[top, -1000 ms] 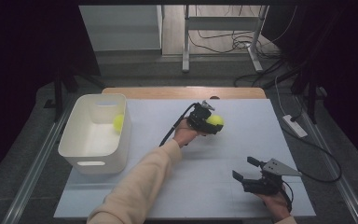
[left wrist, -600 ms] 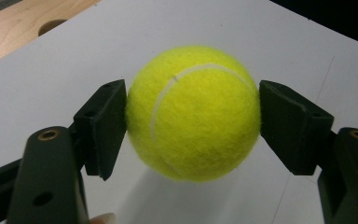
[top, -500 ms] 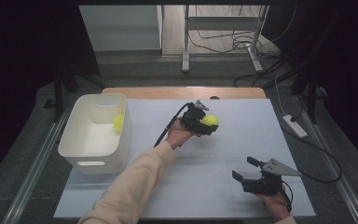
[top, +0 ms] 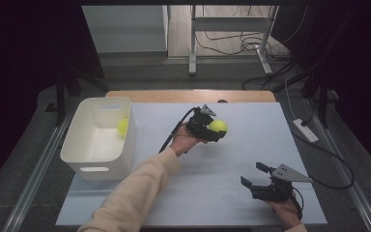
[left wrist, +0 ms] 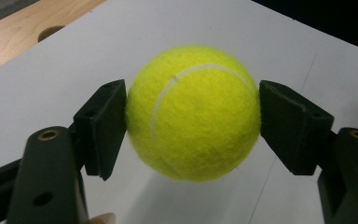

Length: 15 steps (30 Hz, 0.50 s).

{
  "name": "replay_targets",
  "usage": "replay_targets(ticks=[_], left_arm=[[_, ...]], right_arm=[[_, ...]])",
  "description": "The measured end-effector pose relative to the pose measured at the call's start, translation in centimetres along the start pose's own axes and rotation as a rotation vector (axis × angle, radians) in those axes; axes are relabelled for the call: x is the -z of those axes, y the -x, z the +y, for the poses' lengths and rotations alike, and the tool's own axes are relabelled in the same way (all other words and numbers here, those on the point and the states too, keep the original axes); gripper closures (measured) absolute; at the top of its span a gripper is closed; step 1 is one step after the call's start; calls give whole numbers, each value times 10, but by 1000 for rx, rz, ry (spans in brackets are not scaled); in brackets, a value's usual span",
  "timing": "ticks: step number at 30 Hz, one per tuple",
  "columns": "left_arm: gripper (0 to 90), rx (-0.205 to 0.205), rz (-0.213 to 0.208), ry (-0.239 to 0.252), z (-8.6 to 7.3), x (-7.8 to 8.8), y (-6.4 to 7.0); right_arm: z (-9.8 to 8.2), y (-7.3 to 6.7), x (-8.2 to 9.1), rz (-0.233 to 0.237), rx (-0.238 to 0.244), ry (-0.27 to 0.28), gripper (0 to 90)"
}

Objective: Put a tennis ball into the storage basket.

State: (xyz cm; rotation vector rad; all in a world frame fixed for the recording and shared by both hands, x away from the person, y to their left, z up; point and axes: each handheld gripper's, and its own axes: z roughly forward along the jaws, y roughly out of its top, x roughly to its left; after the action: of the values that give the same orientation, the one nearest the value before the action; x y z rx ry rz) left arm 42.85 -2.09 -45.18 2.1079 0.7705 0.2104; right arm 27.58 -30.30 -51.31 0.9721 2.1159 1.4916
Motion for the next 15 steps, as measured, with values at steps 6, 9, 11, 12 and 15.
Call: replay_targets(ticks=[6, 9, 11, 12, 15], left_arm=[[279, -11, -1, 6, -1, 7, 0], [279, -13, 1, 13, -2, 12, 0], [279, -11, 8, 12, -2, 16, 0], [279, -11, 9, 12, -2, 17, 0], [279, -10, 18, 15, -3, 23, -2]], right_arm=[[0, 0, 0, -1, 2, -2, 134], [0, 0, 0, 0, 3, -2, 134], [0, -1, 0, 1, 2, -3, 134], [0, -1, 0, 2, 2, -5, 135], [0, -1, 0, 0, 2, -3, 134]])
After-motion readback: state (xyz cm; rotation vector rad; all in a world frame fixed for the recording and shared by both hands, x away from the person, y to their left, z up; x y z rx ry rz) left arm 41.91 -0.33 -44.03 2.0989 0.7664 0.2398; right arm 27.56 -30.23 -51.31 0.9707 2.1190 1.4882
